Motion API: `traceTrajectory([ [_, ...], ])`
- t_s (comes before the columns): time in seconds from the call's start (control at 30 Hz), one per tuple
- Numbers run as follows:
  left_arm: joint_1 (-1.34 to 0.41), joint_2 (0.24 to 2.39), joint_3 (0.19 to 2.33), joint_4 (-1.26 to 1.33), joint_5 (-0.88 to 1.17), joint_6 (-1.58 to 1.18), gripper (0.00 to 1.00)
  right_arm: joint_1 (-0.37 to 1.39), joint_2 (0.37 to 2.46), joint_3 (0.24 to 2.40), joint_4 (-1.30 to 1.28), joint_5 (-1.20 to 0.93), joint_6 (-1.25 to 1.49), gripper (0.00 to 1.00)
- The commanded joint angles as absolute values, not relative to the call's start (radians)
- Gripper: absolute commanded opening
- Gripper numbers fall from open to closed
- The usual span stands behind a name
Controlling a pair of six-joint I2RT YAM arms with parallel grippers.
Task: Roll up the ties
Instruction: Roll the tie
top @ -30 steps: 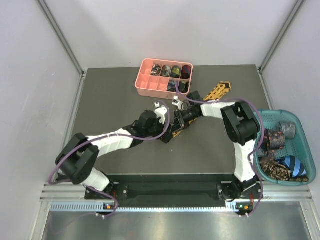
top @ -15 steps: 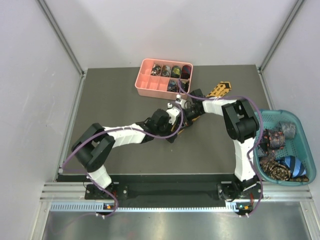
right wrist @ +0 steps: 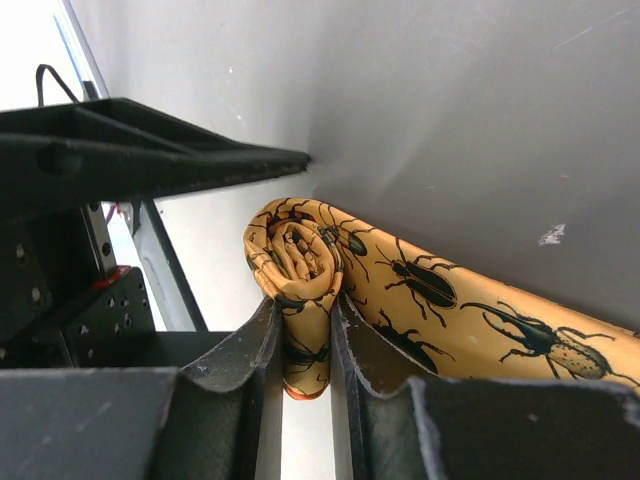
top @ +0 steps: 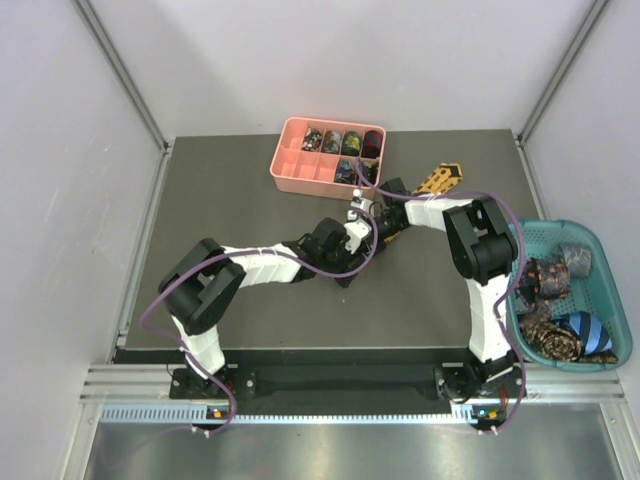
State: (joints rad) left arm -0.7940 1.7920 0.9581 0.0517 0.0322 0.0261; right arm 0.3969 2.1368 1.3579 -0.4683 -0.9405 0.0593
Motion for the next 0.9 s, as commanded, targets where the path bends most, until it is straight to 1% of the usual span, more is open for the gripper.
traceTrajectory([
  [0.0, -0.799, 1.842, 1.025, 0.046, 0.052, 0.075, 0.86, 0.390, 2.164, 1.365, -0.466, -0.871, 0.008, 0.06],
  [0.03, -0.799, 1.851, 1.034, 0.022, 0.052, 0.077, 0.81, 0.390, 2.164, 1.364, -0.465, -0.873, 0.006, 0.06],
  [0.13, -0.799, 1.871, 1.046, 0.006, 0.054, 0.075, 0.79, 0.391, 2.158, 1.361, -0.465, -0.870, 0.006, 0.09],
  [0.23, -0.798, 1.871, 1.051, 0.005, 0.069, 0.078, 0.72, 0.390, 2.160, 1.361, -0.466, -0.862, 0.006, 0.12],
  [0.27, -0.799, 1.870, 1.054, -0.026, 0.075, 0.078, 0.65, 0.387, 2.160, 1.359, -0.466, -0.859, 0.006, 0.15],
  [0.4, -0.801, 1.864, 1.048, -0.055, 0.095, 0.058, 0.53, 0.379, 2.154, 1.356, -0.471, -0.828, 0.009, 0.24],
  [0.43, -0.801, 1.862, 1.045, -0.070, 0.101, 0.055, 0.52, 0.377, 2.152, 1.358, -0.469, -0.819, 0.011, 0.27],
  [0.5, -0.801, 1.862, 1.046, -0.083, 0.123, 0.043, 0.49, 0.376, 2.151, 1.362, -0.474, -0.805, 0.015, 0.30],
  [0.53, -0.802, 1.864, 1.049, -0.090, 0.129, 0.038, 0.48, 0.374, 2.151, 1.364, -0.479, -0.790, 0.017, 0.37],
  [0.6, -0.807, 1.868, 1.058, -0.121, 0.149, 0.031, 0.45, 0.376, 2.140, 1.362, -0.480, -0.778, 0.020, 0.45],
  [0.7, -0.810, 1.882, 1.091, -0.172, 0.163, 0.018, 0.41, 0.377, 2.123, 1.356, -0.482, -0.752, 0.025, 0.47],
  [0.77, -0.815, 1.875, 1.092, -0.181, 0.167, 0.015, 0.40, 0.376, 2.118, 1.358, -0.489, -0.720, 0.028, 0.45],
  [0.8, -0.813, 1.870, 1.091, -0.183, 0.172, 0.014, 0.40, 0.376, 2.115, 1.358, -0.494, -0.715, 0.029, 0.43],
  [0.83, -0.813, 1.867, 1.088, -0.184, 0.173, 0.012, 0.40, 0.376, 2.115, 1.356, -0.495, -0.707, 0.029, 0.36],
  [0.87, -0.813, 1.859, 1.088, -0.184, 0.175, 0.011, 0.40, 0.376, 2.118, 1.355, -0.495, -0.704, 0.031, 0.32],
])
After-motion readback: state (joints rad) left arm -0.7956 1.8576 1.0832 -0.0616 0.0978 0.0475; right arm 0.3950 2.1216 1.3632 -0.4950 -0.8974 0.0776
